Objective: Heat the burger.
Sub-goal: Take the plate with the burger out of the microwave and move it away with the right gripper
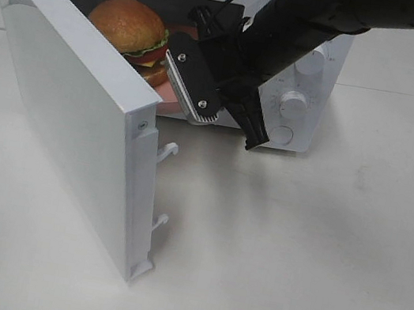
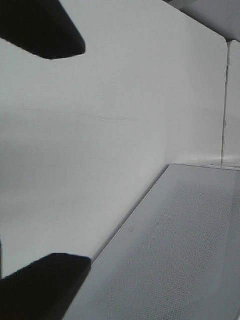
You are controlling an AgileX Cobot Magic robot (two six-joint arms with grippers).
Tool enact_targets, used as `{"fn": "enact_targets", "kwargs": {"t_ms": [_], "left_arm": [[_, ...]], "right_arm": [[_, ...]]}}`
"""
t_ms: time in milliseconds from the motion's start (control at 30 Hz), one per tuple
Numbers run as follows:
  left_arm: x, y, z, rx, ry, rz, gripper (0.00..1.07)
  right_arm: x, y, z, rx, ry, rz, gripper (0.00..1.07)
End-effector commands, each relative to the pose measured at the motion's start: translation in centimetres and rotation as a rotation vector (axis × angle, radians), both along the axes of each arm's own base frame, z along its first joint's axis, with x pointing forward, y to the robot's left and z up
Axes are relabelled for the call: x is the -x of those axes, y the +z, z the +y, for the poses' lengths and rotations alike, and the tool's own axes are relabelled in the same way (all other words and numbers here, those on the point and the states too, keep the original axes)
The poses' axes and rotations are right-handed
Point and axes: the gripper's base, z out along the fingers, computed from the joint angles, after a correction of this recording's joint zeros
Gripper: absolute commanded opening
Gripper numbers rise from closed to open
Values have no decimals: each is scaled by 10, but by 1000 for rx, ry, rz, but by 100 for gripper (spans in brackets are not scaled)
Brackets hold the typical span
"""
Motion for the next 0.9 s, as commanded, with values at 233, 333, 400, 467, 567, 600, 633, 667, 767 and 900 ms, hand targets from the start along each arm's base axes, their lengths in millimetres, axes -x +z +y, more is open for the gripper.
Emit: {"fn": "enact_targets", "kwargs": {"t_ms": [233, 333, 400, 467, 567, 600, 633, 667, 767, 900], "left_arm": [[0, 0, 0, 4, -2, -10, 98], [0, 0, 0, 4, -2, -10, 98], [0, 0, 0, 4, -2, -10, 98], [0, 0, 0, 4, -2, -10, 98], [0, 0, 0, 4, -2, -10, 98], [0, 0, 0, 4, -2, -10, 98], [0, 0, 0, 4, -2, -10, 98], [0, 0, 0, 4, -2, -10, 98], [0, 0, 0, 4, -2, -10, 98], [0, 0, 0, 4, -2, -10, 98]], "right_arm": [[17, 16, -15, -35, 1, -61, 0], [24, 16, -20, -50, -12, -60, 0], [29, 16, -23, -51, -14, -52, 0], [34, 17, -26, -48, -13, -48, 0], [43, 17, -31, -48, -16, -38, 0], [49, 16, -35, -59, -27, -24, 0], [49, 16, -35, -59, -27, -24, 0], [52, 16, -37, -62, -31, -22, 0], [62, 17, -42, -74, -43, -12, 0], [75, 16, -51, -72, -49, -9, 0]]}}
